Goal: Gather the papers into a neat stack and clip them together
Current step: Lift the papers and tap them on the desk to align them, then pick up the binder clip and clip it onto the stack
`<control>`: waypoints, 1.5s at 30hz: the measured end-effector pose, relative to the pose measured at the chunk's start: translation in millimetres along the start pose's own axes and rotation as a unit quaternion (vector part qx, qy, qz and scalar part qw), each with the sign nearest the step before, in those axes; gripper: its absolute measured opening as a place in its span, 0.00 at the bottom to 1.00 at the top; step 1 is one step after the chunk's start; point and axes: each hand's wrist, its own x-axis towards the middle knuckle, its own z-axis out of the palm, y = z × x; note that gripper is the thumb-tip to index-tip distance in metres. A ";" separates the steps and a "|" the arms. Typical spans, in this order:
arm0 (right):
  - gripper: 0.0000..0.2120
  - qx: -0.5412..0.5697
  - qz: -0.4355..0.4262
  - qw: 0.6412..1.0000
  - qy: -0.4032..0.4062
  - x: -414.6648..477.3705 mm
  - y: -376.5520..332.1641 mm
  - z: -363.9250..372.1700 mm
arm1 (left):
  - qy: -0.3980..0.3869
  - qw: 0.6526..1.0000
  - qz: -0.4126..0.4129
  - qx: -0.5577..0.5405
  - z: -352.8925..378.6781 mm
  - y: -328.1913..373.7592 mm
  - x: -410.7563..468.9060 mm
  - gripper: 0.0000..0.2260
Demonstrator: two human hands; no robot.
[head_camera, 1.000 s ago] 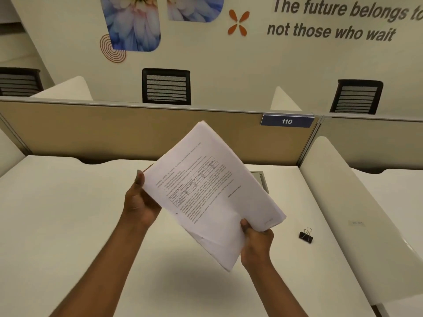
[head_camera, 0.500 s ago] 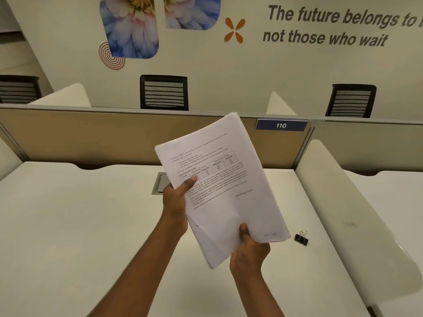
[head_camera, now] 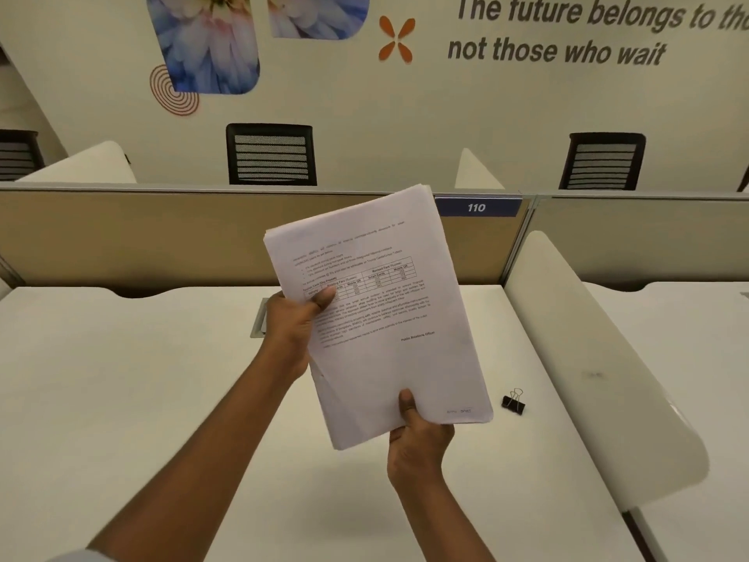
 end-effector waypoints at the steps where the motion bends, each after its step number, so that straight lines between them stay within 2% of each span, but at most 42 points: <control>1: 0.22 -0.004 0.007 1.000 -0.016 1.7 -0.6 -3.3 | -0.011 1.000 0.013 0.000 0.2 0.2 0.5 0.10; 5: 0.23 0.011 0.042 0.997 -0.066 19.7 -5.1 -27.1 | -0.075 0.995 0.066 0.016 -0.1 2.7 2.4 0.12; 8: 0.12 -0.028 0.047 0.996 -0.076 44.1 -17.2 -53.3 | -0.109 0.989 0.091 0.027 0.0 4.6 4.4 0.14; 11: 0.20 -0.154 0.051 0.987 -0.002 81.5 -32.3 -74.3 | -0.120 0.987 0.093 0.049 -0.9 2.3 6.9 0.16; 14: 0.09 -0.301 0.003 0.952 0.061 122.5 -50.1 -91.8 | -0.112 0.989 0.081 0.056 -3.1 -5.0 8.7 0.11; 16: 0.04 -0.422 -0.033 0.903 0.073 151.3 -59.0 -108.4 | -0.100 0.991 0.064 0.057 -3.8 -12.1 8.4 0.12; 19: 0.08 -0.616 -0.107 0.778 0.061 185.7 -64.3 -131.9 | -0.095 0.992 0.049 0.064 -5.4 -21.8 7.7 0.13; 24: 0.21 -0.786 -0.150 0.598 0.036 215.9 -69.9 -147.7 | -0.083 0.993 0.031 0.079 -7.4 -33.9 5.0 0.11; 26: 0.24 -0.817 -0.128 0.561 0.027 225.2 -72.0 -151.2 | -0.080 0.993 0.021 0.080 -8.7 -38.1 4.6 0.11; 30: 0.30 -0.815 -0.088 0.573 0.031 238.6 -74.3 -157.0 | -0.084 0.993 0.004 0.086 -10.5 -44.1 4.3 0.14; 32: 0.29 -0.814 -0.089 0.574 0.021 244.2 -73.8 -161.4 | -0.079 0.993 -0.004 0.092 -10.0 -46.4 5.4 0.16; 35: 0.22 -0.801 -0.089 0.592 0.021 248.9 -75.3 -163.4 | -0.068 0.993 -0.012 0.095 -9.0 -49.5 8.2 0.16; 39: 0.03 -0.818 -0.094 0.567 -0.030 257.6 -74.9 -171.3 | -0.077 0.993 -0.009 0.084 -7.3 -51.3 8.9 0.17; 41: 0.10 -0.805 -0.093 0.585 -0.035 259.8 -76.3 -172.4 | -0.081 0.994 -0.010 0.077 -7.3 -51.6 9.0 0.18; 42: 0.14 -0.790 -0.090 0.606 -0.031 257.9 -78.4 -169.9 | -0.082 0.994 -0.010 0.074 -7.5 -51.4 8.8 0.18; 45: 0.16 -0.760 -0.088 0.644 -0.024 244.5 -84.5 -154.7 | -0.083 0.994 -0.008 0.070 -8.8 -50.2 8.5 0.19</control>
